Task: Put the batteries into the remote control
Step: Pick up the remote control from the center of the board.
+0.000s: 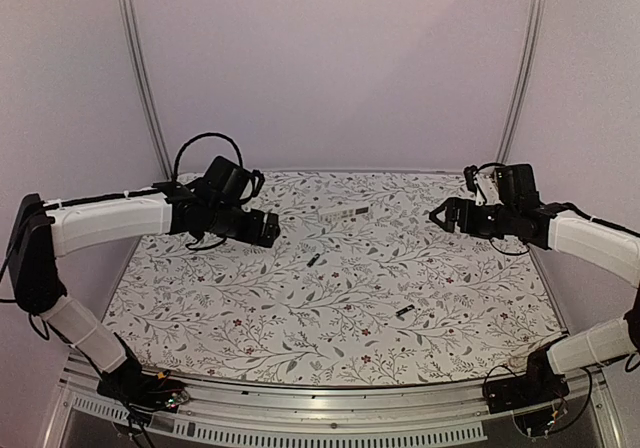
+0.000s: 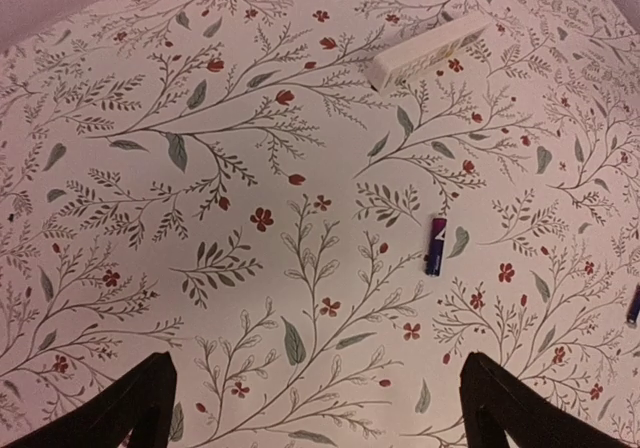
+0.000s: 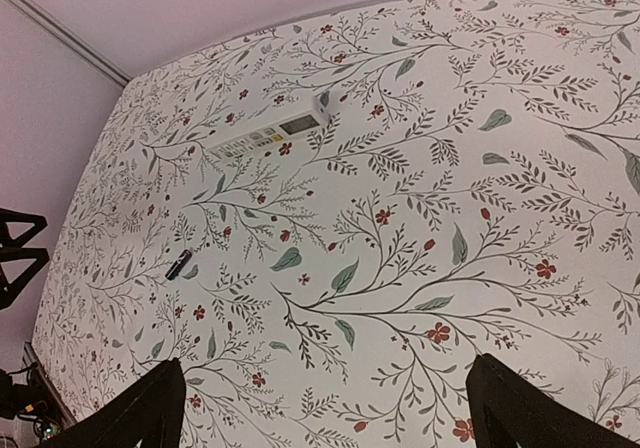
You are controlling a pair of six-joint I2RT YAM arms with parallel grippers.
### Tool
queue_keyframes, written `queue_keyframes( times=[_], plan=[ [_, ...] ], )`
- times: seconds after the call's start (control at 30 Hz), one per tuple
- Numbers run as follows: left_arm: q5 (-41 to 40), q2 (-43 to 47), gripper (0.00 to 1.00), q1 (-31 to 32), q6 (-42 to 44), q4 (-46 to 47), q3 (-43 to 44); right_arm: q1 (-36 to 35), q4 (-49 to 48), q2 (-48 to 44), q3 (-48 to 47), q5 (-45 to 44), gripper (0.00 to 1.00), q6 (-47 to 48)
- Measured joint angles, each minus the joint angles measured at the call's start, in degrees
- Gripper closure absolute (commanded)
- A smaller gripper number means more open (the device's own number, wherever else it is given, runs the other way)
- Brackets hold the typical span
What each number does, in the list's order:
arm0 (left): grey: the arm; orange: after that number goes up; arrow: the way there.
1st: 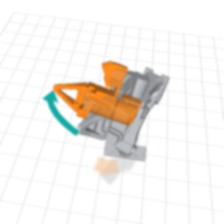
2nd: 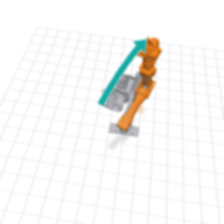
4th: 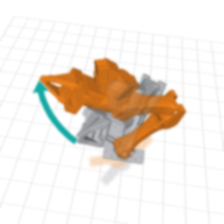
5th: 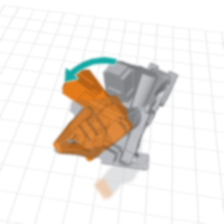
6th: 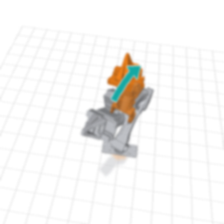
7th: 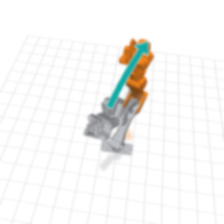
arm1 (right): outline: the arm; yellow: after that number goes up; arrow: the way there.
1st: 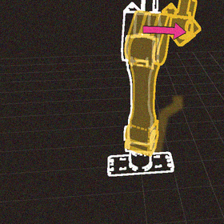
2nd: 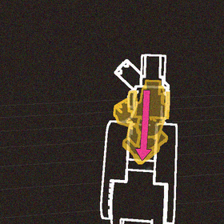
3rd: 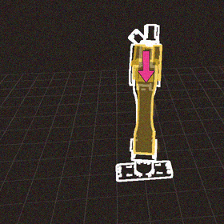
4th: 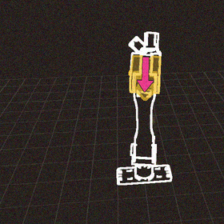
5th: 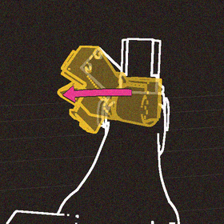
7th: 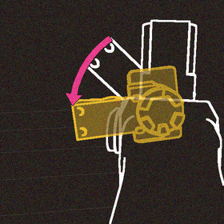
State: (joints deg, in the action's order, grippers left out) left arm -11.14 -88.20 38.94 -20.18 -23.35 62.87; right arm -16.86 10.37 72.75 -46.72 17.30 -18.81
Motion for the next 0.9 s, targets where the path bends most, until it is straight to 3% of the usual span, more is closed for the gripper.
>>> queue_keyframes(
  times=[0.17, 0.9],
  plan=[
    [1.9, -3.2, 0.00, 0.6, 4.3, 0.3, 3.5, 0.0, 0.0, 0.0, 0.0, 2.0, 0.01, 0.0],
    [17.4, -41.7, 0.01, -1.2, 27.3, -4.5, 47.1, 0.9, 1.0, 0.1, 1.8, 8.6, 0.01, 0.0]
  ],
)
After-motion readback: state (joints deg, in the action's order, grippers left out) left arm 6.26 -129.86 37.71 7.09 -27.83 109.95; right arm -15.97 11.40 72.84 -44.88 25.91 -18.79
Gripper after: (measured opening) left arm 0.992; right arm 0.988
